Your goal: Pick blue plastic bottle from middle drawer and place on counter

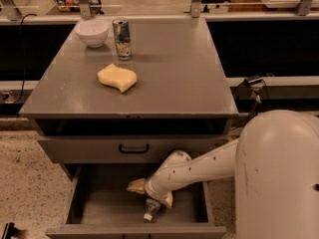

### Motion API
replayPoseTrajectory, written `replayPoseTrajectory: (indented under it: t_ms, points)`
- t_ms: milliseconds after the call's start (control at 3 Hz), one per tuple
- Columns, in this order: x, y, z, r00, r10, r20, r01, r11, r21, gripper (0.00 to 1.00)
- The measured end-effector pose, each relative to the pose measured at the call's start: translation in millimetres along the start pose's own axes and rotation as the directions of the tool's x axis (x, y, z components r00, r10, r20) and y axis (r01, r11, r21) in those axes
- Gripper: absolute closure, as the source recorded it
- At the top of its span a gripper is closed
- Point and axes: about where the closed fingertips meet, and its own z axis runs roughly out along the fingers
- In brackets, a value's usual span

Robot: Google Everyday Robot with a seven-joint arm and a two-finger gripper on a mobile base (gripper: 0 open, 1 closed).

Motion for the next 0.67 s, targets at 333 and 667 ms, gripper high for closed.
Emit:
replayPoseTrajectory:
  t_ms: [333,667]
  points:
    - [8.3,7.4,7.9,0.999,0.040,-0.021,-0.040,0.9992,0.004,0.19]
    - [12.0,10.0,10.9,0.998,0.055,-0.036,-0.055,0.9984,0.008,0.42]
